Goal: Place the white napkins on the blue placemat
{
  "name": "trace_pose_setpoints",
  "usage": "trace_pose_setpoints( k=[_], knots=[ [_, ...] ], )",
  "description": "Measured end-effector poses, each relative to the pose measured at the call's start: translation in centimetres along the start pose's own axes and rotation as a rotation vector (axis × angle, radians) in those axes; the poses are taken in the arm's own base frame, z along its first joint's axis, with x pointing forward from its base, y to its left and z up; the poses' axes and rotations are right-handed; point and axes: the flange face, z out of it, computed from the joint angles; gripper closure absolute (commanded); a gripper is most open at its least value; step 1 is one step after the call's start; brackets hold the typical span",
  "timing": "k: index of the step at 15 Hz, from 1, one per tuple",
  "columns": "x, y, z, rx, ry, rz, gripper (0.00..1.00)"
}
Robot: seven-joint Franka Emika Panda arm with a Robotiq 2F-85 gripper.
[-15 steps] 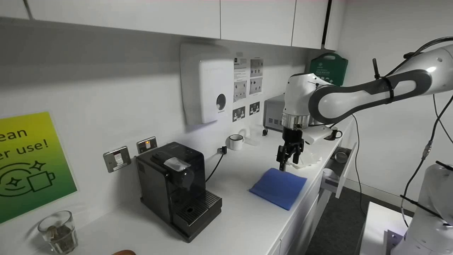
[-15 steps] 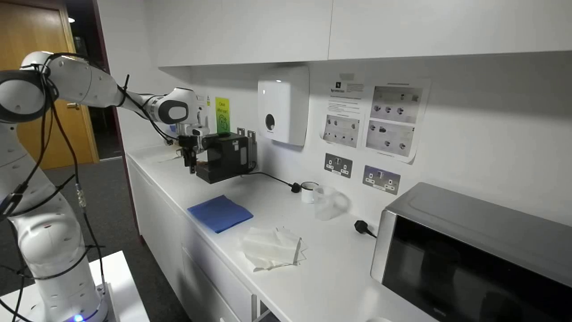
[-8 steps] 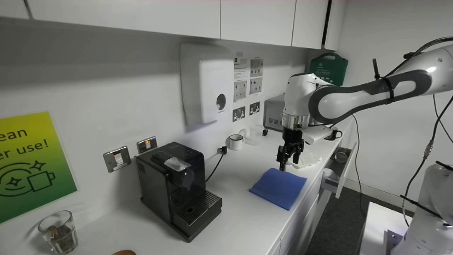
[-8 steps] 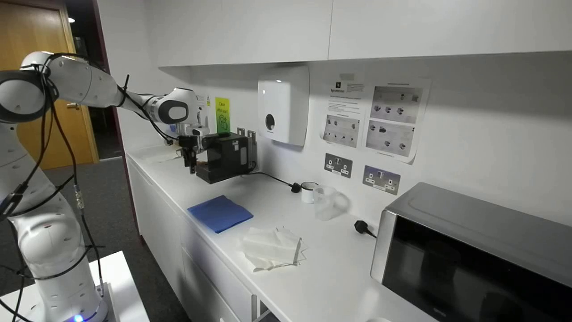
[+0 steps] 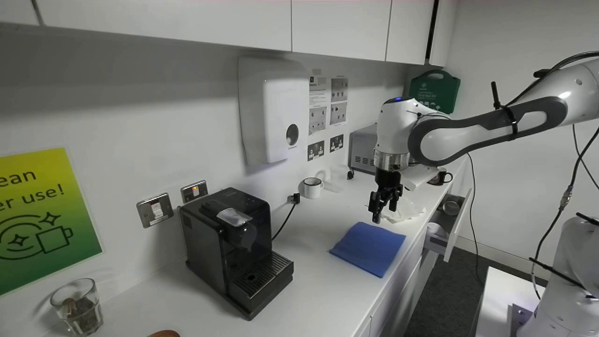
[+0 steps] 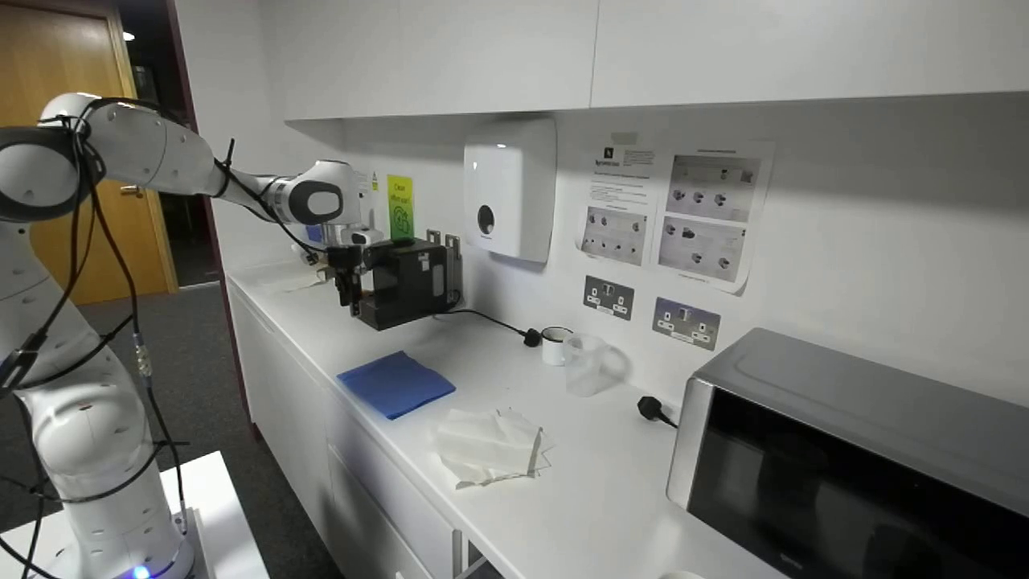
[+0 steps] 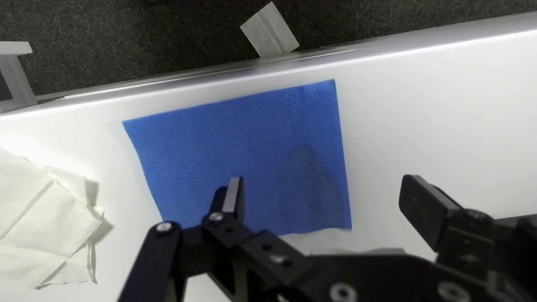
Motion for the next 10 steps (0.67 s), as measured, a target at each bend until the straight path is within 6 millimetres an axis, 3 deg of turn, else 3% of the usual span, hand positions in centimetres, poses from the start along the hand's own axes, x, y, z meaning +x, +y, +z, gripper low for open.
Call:
trace_pose_setpoints(
  k=[4,10],
  knots=[
    [0.9,2.6,0.4,-0.013,-0.003,0.016,0.0],
    [2.3,8.2,1.5,-0.004,-0.032,0.056,0.0]
  ],
)
